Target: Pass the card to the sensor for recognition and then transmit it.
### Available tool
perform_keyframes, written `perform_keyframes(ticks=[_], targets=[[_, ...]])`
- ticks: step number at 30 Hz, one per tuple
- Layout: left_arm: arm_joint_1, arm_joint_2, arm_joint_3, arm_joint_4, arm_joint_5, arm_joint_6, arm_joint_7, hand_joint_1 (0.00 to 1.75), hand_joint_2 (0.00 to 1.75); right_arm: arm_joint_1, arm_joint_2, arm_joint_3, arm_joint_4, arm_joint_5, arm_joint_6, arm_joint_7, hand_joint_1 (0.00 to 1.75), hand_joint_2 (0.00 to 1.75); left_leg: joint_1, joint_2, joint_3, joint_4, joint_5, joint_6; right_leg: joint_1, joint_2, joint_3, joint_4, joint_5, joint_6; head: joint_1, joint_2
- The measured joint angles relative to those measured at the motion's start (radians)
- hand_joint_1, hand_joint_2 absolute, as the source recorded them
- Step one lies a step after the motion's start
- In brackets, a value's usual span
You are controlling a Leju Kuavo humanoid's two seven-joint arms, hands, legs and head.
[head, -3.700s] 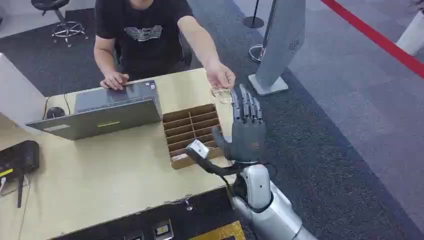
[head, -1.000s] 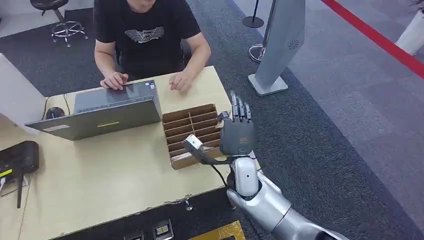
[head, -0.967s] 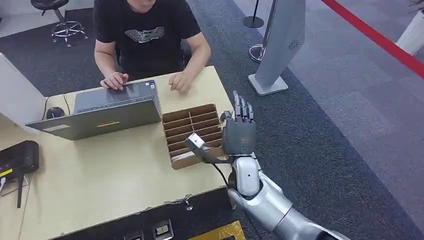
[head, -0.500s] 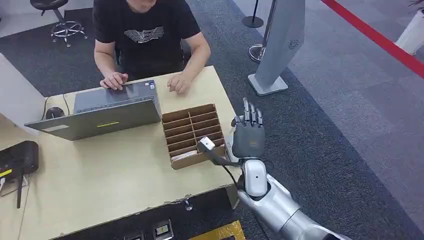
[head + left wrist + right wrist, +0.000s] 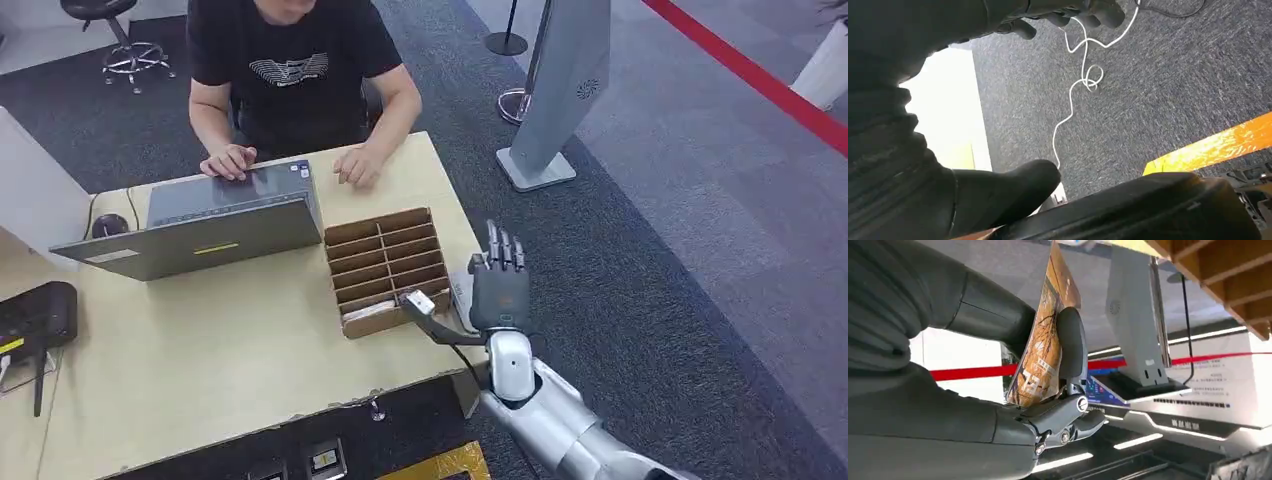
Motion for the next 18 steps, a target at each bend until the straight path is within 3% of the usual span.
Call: perform_keyframes(ticks=[18], targets=[[0.0, -0.003, 0.0, 0.001, 0.002, 0.004, 0.0, 0.0, 1.75, -0.013, 0.005, 0.0, 0.134, -0.039, -0.004, -0.009, 1.75, 1.75, 0.0, 0.0, 0.0, 0.0, 0.0, 0.0, 0.0, 0.0, 0.0, 0.0, 0.0, 0.0, 0.0, 0.0]])
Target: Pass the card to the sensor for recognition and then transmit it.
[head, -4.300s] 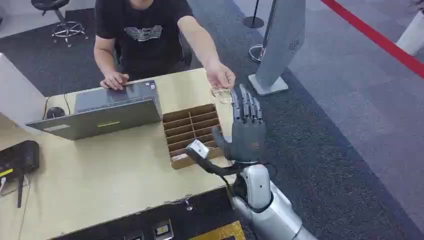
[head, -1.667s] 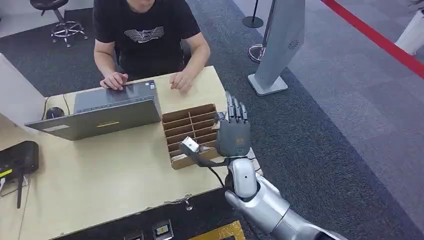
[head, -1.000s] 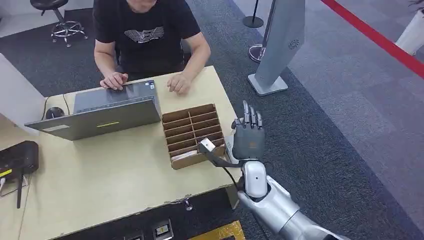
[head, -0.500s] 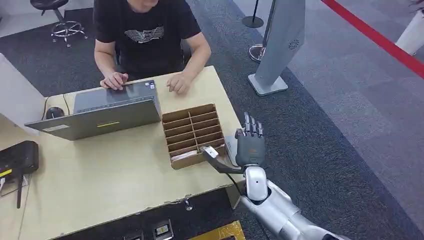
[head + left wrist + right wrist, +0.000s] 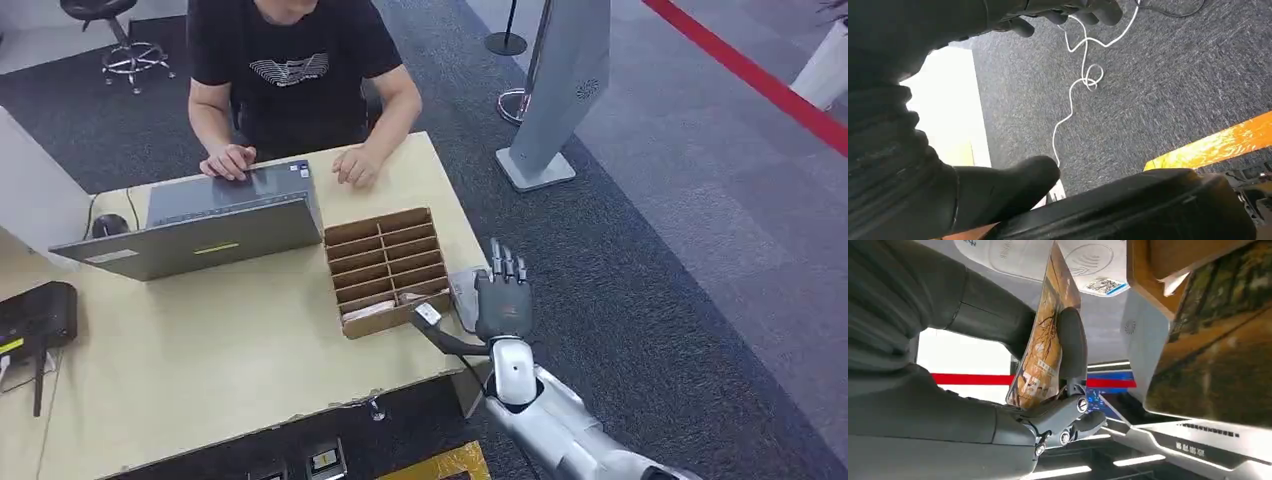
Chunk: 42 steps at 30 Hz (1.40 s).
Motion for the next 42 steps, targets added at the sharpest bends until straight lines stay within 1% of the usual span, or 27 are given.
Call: perform_keyframes(ticks=[8, 15, 20, 24, 27, 31, 32, 34, 36, 38, 40, 41, 42], targets=[[0.0, 0.0, 0.0, 0.001, 0.003, 0.006, 0.0, 0.0, 1.75, -0.019, 0.012, 0.0, 0.051, -0.057, -0.01, -0.032, 1.75, 1.75, 0.0, 0.0, 0.003, 0.0, 0.0, 0.0, 0.0, 0.0, 0.002, 0.0, 0.0, 0.0, 0.0, 0.0], [0.0, 0.0, 0.0, 0.002, 0.003, 0.007, 0.0, 0.0, 1.75, -0.022, 0.016, 0.0, 0.059, -0.029, -0.011, -0.035, 1.75, 1.75, 0.0, 0.0, 0.004, 0.0, 0.0, 0.0, 0.0, 0.0, 0.003, 0.0, 0.0, 0.0, 0.0, 0.0], [0.0, 0.0, 0.0, 0.002, -0.002, 0.007, 0.0, 0.0, 1.75, -0.015, 0.016, 0.0, 0.039, 0.049, -0.01, 0.011, 1.75, 1.75, 0.0, 0.0, 0.003, 0.0, 0.0, 0.0, 0.0, 0.0, 0.003, 0.0, 0.0, 0.0, 0.0, 0.0], [0.0, 0.0, 0.0, 0.002, -0.004, 0.005, 0.0, 0.0, 1.75, -0.012, 0.015, -0.002, 0.011, 0.063, -0.01, 0.019, 1.75, 1.75, 0.0, 0.0, 0.003, 0.0, 0.0, 0.0, 0.0, 0.0, 0.003, 0.0, 0.0, 0.0, 0.0, 0.0], [0.0, 0.0, 0.0, 0.002, -0.011, 0.002, 0.0, 0.0, 1.75, -0.015, -0.011, -0.003, -0.051, 0.064, -0.011, 0.019, 1.75, 1.75, -0.001, 0.0, 0.003, 0.0, 0.0, 0.0, -0.001, 0.0, 0.002, 0.0, 0.0, 0.0, 0.0, 0.0], [0.0, 0.0, 0.0, 0.002, -0.018, -0.001, 0.0, 0.0, 1.75, -0.043, -0.08, -0.017, -0.182, 0.064, -0.011, 0.015, 1.75, 1.75, -0.001, 0.0, 0.003, 0.0, 0.0, 0.0, -0.001, 0.0, 0.002, 0.0, 0.001, 0.001, 0.0, 0.0], [0.0, 0.0, 0.0, 0.002, -0.02, -0.002, 0.0, 0.0, 1.75, -0.046, -0.096, -0.024, -0.218, 0.064, -0.011, -0.001, 1.75, 1.75, -0.001, 0.0, 0.003, 0.0, 0.0, 0.0, -0.002, 0.0, 0.002, 0.0, 0.001, 0.001, 0.0, 0.0], [0.001, 0.0, 0.0, 0.002, -0.022, -0.003, 0.0, 0.0, 1.75, -0.044, -0.118, -0.047, -0.29, 0.064, -0.011, -0.052, 1.75, 1.75, -0.002, 0.0, 0.003, 0.0, 0.0, 0.0, -0.002, 0.0, 0.002, 0.0, 0.001, 0.001, 0.0, 0.0], [0.0, 0.0, 0.0, 0.002, -0.023, -0.004, 0.0, 0.0, 1.75, -0.035, -0.126, -0.076, -0.361, 0.064, -0.011, -0.145, 1.75, 1.75, -0.001, 0.001, 0.003, 0.0, 0.0, 0.0, -0.002, 0.0, 0.002, 0.0, 0.001, 0.001, 0.0, 0.0], [0.0, 0.0, 0.0, 0.002, -0.026, -0.006, 0.0, 0.0, 1.75, -0.008, -0.112, -0.112, -0.428, 0.064, -0.011, -0.29, 1.75, 1.75, -0.001, 0.0, 0.003, 0.0, 0.0, 0.0, -0.001, 0.0, 0.003, 0.0, 0.001, 0.001, 0.0, 0.0], [0.0, 0.0, 0.0, 0.002, -0.034, -0.013, 0.0, 0.0, 1.75, 0.022, -0.058, -0.161, -0.501, 0.064, -0.011, -0.475, 1.75, 1.75, -0.001, 0.0, 0.002, 0.0, 0.0, 0.0, -0.001, 0.0, 0.002, 0.0, 0.001, 0.001, 0.0, 0.0], [0.0, 0.0, 0.0, 0.002, -0.037, -0.016, 0.0, 0.0, 1.75, 0.031, -0.028, -0.184, -0.53, 0.064, -0.011, -0.543, 1.75, 1.75, 0.0, 0.001, 0.002, 0.0, 0.0, 0.0, 0.0, 0.0, 0.002, 0.0, 0.001, 0.001, 0.0, 0.0], [-0.001, 0.0, 0.0, 0.002, -0.04, -0.018, 0.0, 0.0, 1.75, 0.037, 0.0, -0.202, -0.553, 0.063, -0.011, -0.577, 1.75, 1.75, 0.001, 0.001, 0.002, 0.0, 0.0, 0.0, 0.0, 0.0, 0.001, 0.0, 0.001, 0.001, 0.0, 0.0]])
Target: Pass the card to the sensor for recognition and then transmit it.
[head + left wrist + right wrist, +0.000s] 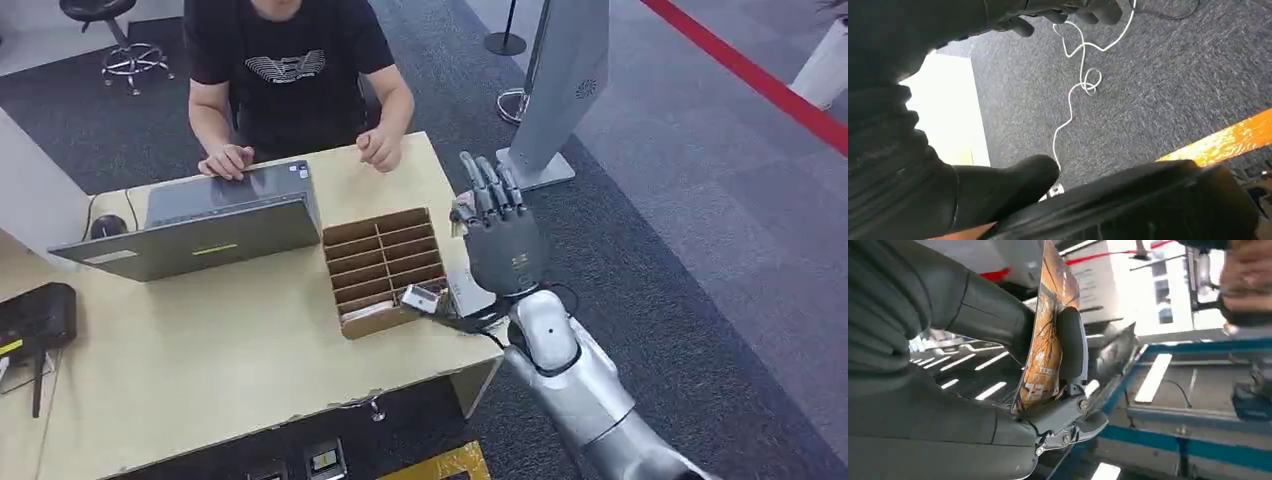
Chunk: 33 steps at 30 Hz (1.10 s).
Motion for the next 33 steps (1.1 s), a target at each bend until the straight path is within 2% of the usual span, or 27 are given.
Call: perform_keyframes(ticks=[1, 8, 11, 18, 21, 24, 27, 33], targets=[[-0.002, 0.0, 0.0, 0.0, -0.003, -0.004, 0.0, 0.0, 1.75, 0.002, 0.027, -0.011, -0.016, -0.001, 0.0, -0.009, 1.75, 1.75, 0.0, 0.0, 0.0, 0.0, 0.0, 0.0, 0.0, 0.0, 0.0, 0.0, 0.0, 0.0, -0.001, 0.0], [-0.006, 0.0, 0.0, 0.0, -0.006, -0.006, 0.0, 0.0, 1.75, 0.013, 0.116, -0.072, -0.079, -0.001, 0.002, -0.012, 1.75, 1.75, -0.001, 0.001, 0.0, 0.0, 0.0, 0.0, -0.001, 0.002, 0.0, 0.0, 0.0, 0.0, 0.0, 0.0], [-0.009, 0.0, 0.0, 0.0, -0.01, -0.009, 0.0, 0.0, 1.75, 0.013, 0.136, -0.076, -0.093, 0.0, 0.002, 0.026, 1.75, 1.75, -0.001, 0.001, 0.0, 0.0, 0.0, 0.0, -0.001, 0.001, 0.0, 0.0, 0.0, 0.0, 0.0, 0.0], [-0.016, 0.0, 0.0, 0.0, -0.034, -0.019, 0.0, 0.0, 1.75, -0.033, 0.141, -0.045, -0.082, 0.001, 0.008, 0.222, 1.75, 1.75, -0.001, 0.001, -0.001, 0.0, 0.0, 0.0, -0.001, 0.002, 0.0, 0.0, 0.0, 0.0, 0.0, 0.0], [-0.023, 0.0, -0.002, 0.0, -0.047, -0.029, 0.0, 0.0, 1.75, -0.098, 0.111, 0.024, -0.042, 0.001, 0.011, 0.399, 1.75, 1.75, -0.001, 0.001, -0.001, 0.0, 0.0, 0.0, -0.001, 0.002, 0.0, 0.0, 0.0, 0.0, 0.0, 0.0], [-0.03, 0.0, -0.006, 0.0, -0.055, -0.037, 0.0, 0.0, 1.75, -0.162, 0.085, 0.101, 0.003, 0.001, 0.011, 0.526, 1.75, 1.75, -0.001, 0.001, -0.001, 0.0, 0.0, 0.0, -0.001, 0.001, 0.0, 0.0, 0.0, 0.0, 0.0, 0.0], [-0.035, 0.0, -0.008, 0.0, -0.059, -0.04, 0.0, 0.0, 1.75, -0.21, 0.067, 0.181, 0.048, 0.001, 0.011, 0.578, 1.75, 1.75, -0.001, 0.001, -0.001, 0.0, 0.0, 0.0, -0.001, 0.001, 0.0, 0.001, 0.0, 0.0, 0.0, 0.0], [-0.041, 0.0, -0.02, 0.0, -0.063, -0.046, 0.0, 0.0, 1.75, -0.276, 0.062, 0.3, 0.149, 0.001, 0.011, 0.585, 1.75, 1.75, -0.001, 0.0, -0.002, 0.0, 0.0, 0.0, -0.001, 0.0, 0.0, 0.001, 0.0, 0.0, 0.0, 0.0]])
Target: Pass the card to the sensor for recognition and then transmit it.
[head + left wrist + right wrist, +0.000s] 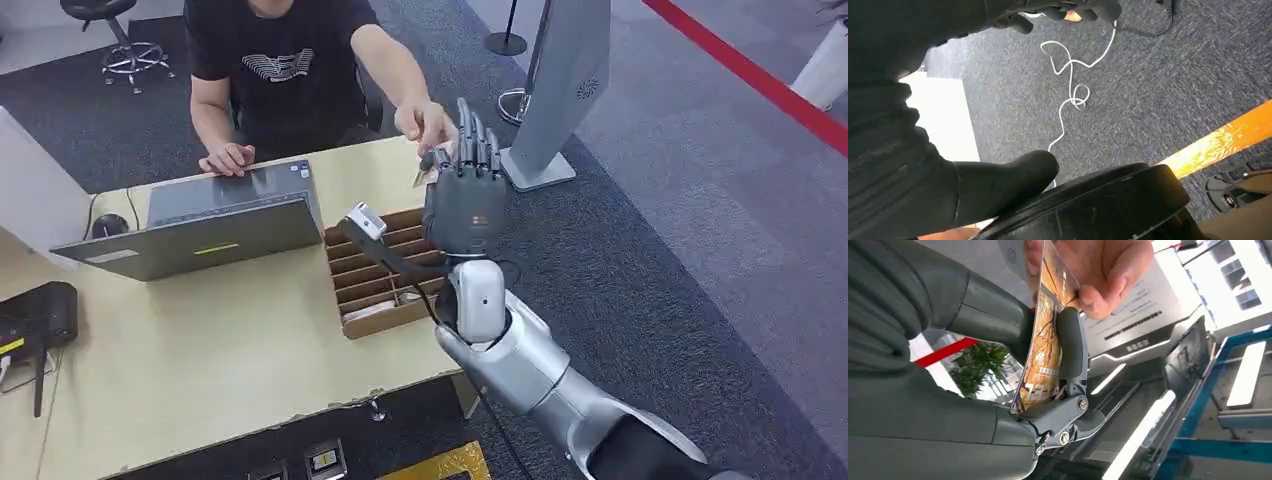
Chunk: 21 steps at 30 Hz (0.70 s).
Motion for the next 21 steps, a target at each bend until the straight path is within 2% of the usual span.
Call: perform_keyframes(ticks=[11, 12, 13, 21], targets=[[0.0, 0.0, -0.003, 0.0, 0.0, 0.002, 0.0, 0.0, 1.75, -0.039, 0.003, 0.091, 0.091, 0.0, 0.0, -0.013, 1.75, 1.75, 0.0, 0.0, 0.0, 0.0, 0.0, 0.0, 0.0, 0.0, 0.0, 0.0, 0.0, 0.0, 0.0, 0.0], [0.0, 0.0, -0.003, 0.0, 0.001, 0.002, 0.0, 0.0, 1.75, -0.039, 0.003, 0.094, 0.094, 0.0, 0.0, -0.015, 0.3, 1.75, 0.0, 0.0, 0.0, 0.0, 0.0, 0.0, 0.0, 0.0, 0.0, 0.0, 0.0, 0.0, 0.0, 0.0], [0.0, 0.0, -0.003, 0.0, 0.003, 0.002, 0.0, 0.0, 1.75, -0.039, 0.003, 0.098, 0.097, -0.001, 0.0, -0.016, 0.0, 1.75, 0.0, 0.0, 0.0, 0.0, 0.0, 0.0, 0.0, 0.0, 0.0, 0.0, 0.0, 0.0, 0.0, 0.0], [0.001, 0.0, -0.003, 0.0, 0.005, 0.004, 0.0, 0.0, 1.75, -0.039, 0.005, 0.118, 0.115, 0.0, -0.001, -0.022, 0.0, 1.75, 0.0, 0.0, 0.0, 0.0, 0.0, 0.0, 0.0, 0.0, -0.001, 0.0, 0.0, 0.0, 0.0, 0.0]])
